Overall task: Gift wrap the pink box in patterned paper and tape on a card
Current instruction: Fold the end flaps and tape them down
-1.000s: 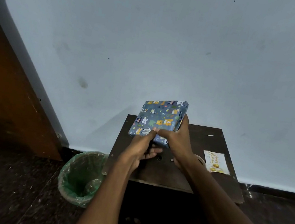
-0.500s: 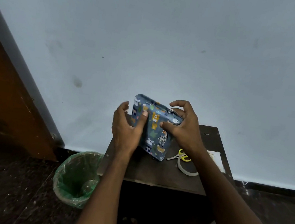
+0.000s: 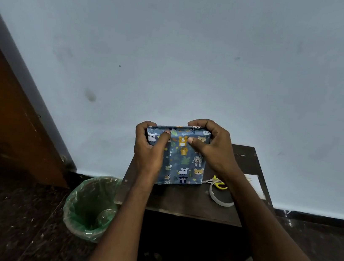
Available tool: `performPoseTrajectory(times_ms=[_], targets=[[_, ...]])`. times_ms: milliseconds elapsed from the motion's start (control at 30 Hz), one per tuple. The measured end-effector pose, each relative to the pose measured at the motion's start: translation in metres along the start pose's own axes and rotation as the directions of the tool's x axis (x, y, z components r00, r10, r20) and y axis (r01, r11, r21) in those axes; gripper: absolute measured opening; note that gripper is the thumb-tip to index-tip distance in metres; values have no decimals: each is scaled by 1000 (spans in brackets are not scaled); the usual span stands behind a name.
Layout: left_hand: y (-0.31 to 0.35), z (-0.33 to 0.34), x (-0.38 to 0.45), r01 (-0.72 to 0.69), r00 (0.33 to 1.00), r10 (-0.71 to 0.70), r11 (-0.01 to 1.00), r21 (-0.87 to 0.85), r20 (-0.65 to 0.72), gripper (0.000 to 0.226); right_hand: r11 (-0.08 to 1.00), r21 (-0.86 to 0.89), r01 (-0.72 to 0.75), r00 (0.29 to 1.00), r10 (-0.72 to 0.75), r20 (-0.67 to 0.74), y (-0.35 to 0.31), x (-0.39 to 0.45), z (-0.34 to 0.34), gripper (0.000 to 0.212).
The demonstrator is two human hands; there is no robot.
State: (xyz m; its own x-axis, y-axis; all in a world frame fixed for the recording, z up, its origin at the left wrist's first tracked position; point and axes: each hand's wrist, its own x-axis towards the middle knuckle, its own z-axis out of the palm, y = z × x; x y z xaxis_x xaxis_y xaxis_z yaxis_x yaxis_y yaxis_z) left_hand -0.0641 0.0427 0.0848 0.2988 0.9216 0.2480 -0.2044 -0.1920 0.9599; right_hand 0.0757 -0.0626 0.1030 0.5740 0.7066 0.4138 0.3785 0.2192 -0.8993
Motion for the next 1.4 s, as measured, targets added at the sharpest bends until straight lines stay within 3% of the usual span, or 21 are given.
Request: performPoseTrajectory(times_ms=[167, 333, 533, 700, 867, 1133, 1267, 1400], targets=[[3, 0, 1, -210, 978, 206, 969, 129, 41, 22, 999, 52, -4, 1000, 6, -30, 0, -1, 4, 22], [5, -3, 2, -447, 894, 435, 859, 251, 106, 18, 997, 77, -3, 993, 12, -116, -1, -1, 11, 27], [5, -5, 4, -443, 896, 425, 857, 263, 124, 18, 996, 93, -6, 986, 21, -165, 1, 1, 15, 22], [6, -2, 6, -402, 916, 387, 882, 247, 107, 18, 995, 102, 15, 1000, -12, -29, 5, -1, 7, 31], [7, 1, 6, -382, 924, 374, 885, 267, 82, 19, 993, -17, 114, 991, -115, -72, 9, -2, 9, 26], [3, -18, 17, -474, 876, 424, 842, 257, 229, 9, 979, -92, 181, 979, -189, -81, 15, 2, 4, 18], [0, -21, 19, -478, 875, 424, 832, 281, 231, 13, 976, -117, 183, 977, -194, -89, 17, 2, 1, 17], [1, -20, 18, -539, 842, 487, 753, 377, 232, 11, 947, -233, 220, 961, -252, -116, 16, 3, -1, 14]])
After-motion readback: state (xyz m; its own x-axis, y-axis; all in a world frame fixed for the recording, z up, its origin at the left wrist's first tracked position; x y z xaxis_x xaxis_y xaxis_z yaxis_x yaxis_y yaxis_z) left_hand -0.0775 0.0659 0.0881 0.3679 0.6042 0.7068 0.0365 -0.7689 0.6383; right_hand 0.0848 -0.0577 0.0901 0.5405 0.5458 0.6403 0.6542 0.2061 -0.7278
